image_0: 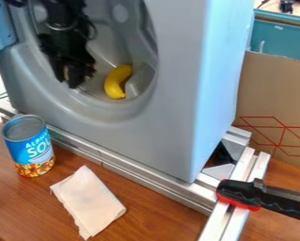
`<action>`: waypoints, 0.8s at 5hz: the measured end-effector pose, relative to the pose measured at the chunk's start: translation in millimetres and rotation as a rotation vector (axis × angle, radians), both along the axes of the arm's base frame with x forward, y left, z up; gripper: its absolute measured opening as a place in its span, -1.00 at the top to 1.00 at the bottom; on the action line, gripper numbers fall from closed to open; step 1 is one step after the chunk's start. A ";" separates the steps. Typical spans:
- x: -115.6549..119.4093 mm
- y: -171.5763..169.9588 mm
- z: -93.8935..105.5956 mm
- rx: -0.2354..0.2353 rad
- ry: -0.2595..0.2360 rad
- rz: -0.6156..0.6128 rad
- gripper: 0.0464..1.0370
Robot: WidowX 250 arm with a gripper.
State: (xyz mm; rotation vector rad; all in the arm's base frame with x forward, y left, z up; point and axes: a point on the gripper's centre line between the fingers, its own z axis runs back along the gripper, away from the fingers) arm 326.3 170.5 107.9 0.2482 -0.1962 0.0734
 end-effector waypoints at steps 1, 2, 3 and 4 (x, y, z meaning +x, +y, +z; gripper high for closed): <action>-23.6 -0.4 10.0 -0.006 -0.025 0.029 0.29; -53.4 -13.6 14.5 -0.096 0.007 0.029 0.29; -76.9 -41.1 10.6 -0.240 0.082 -0.015 0.29; -114.3 -65.2 1.7 -0.352 0.244 -0.010 0.29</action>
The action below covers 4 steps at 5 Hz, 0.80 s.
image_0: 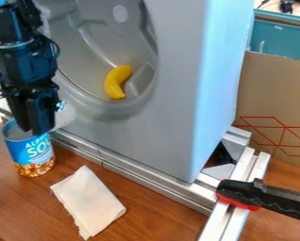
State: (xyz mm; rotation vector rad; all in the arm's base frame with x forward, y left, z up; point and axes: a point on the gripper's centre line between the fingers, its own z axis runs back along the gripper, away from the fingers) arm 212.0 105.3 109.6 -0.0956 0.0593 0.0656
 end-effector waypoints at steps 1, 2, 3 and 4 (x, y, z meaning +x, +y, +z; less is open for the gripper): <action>-32.4 0.1 -14.2 -0.048 0.098 0.026 0.29; -52.7 20.1 -32.6 -0.050 0.152 0.059 0.29; -55.0 39.8 -62.7 -0.088 0.134 0.022 0.29; -57.6 42.9 -86.0 -0.108 0.180 -0.014 0.29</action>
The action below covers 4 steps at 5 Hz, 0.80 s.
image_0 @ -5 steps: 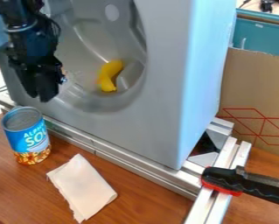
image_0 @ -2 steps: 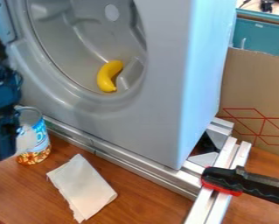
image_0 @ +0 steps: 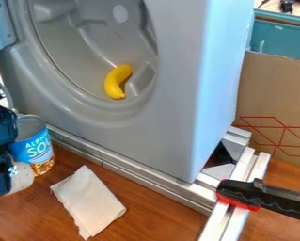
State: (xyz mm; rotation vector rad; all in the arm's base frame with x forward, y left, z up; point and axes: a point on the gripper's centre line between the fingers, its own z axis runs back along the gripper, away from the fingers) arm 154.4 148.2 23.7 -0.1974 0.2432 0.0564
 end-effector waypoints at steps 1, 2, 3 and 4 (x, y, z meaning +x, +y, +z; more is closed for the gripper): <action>-11.2 -4.7 -11.0 0.009 0.028 -0.049 0.29; -12.6 -16.2 -19.0 0.011 0.023 -0.098 0.29; -2.3 -11.1 -24.3 0.051 -0.055 -0.128 0.29; 8.1 -6.6 -31.2 0.042 -0.078 -0.131 0.29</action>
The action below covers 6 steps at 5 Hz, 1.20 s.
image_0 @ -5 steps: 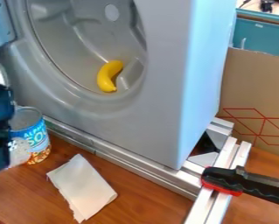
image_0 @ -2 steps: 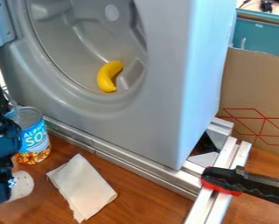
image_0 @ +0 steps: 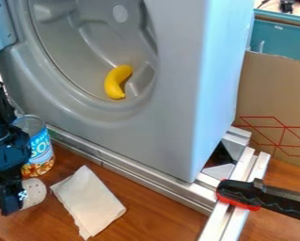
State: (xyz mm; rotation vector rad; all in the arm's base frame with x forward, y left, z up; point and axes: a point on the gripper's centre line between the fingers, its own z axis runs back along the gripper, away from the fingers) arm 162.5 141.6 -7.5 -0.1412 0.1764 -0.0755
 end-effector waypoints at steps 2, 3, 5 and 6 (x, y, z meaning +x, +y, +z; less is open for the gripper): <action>3.0 5.3 -21.8 -0.138 0.084 0.012 0.19; 2.3 5.8 -21.8 -0.145 0.101 0.005 -0.18; -6.0 -1.6 -9.8 -0.122 0.083 -0.016 -0.94; -7.2 -0.6 21.6 -0.032 0.003 -0.019 -0.94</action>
